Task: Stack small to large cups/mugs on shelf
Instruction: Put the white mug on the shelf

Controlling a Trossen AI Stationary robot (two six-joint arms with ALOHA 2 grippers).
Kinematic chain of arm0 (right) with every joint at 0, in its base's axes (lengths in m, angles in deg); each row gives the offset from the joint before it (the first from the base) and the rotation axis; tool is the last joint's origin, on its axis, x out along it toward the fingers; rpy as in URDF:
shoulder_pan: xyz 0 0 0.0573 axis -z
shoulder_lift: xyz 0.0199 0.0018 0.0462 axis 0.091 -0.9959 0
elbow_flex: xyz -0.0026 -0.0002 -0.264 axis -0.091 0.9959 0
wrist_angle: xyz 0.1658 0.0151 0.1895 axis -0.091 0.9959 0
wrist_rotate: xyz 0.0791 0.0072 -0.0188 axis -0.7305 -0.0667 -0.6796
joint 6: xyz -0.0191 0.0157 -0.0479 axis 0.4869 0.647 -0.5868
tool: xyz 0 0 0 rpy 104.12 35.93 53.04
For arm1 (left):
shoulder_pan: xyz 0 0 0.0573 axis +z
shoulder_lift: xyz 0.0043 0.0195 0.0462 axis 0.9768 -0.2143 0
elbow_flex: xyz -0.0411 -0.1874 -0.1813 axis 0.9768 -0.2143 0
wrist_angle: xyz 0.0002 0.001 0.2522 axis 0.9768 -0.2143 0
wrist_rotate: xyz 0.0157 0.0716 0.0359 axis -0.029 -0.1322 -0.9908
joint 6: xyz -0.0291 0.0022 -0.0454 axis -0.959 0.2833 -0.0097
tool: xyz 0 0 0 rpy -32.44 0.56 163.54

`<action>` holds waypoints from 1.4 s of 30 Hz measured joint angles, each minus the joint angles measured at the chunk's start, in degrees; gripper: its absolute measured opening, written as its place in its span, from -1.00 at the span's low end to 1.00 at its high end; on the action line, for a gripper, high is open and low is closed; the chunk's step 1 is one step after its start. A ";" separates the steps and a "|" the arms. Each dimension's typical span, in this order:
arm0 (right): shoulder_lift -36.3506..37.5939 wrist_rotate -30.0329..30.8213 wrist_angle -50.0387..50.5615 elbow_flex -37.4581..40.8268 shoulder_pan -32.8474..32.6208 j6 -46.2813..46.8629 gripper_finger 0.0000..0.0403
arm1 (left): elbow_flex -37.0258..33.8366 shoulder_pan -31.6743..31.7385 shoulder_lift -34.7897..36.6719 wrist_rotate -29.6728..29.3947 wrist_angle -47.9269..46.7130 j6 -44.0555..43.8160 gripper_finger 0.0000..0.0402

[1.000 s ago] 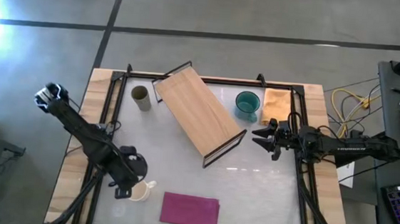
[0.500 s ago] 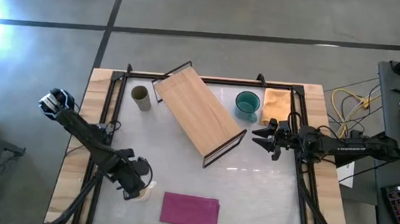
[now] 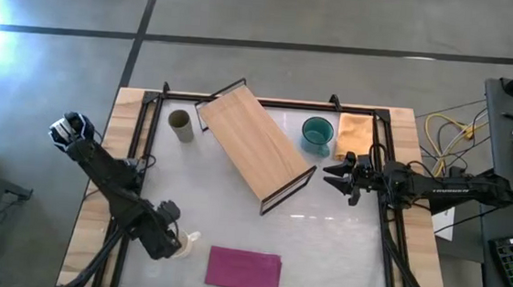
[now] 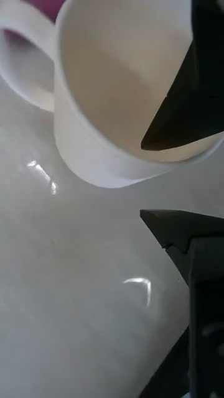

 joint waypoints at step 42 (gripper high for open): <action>0.02 0.02 -0.02 0.00 0.00 0.00 -0.09 | 14.69 27.49 13.66 -15.05 -19.08 9.83 -1.00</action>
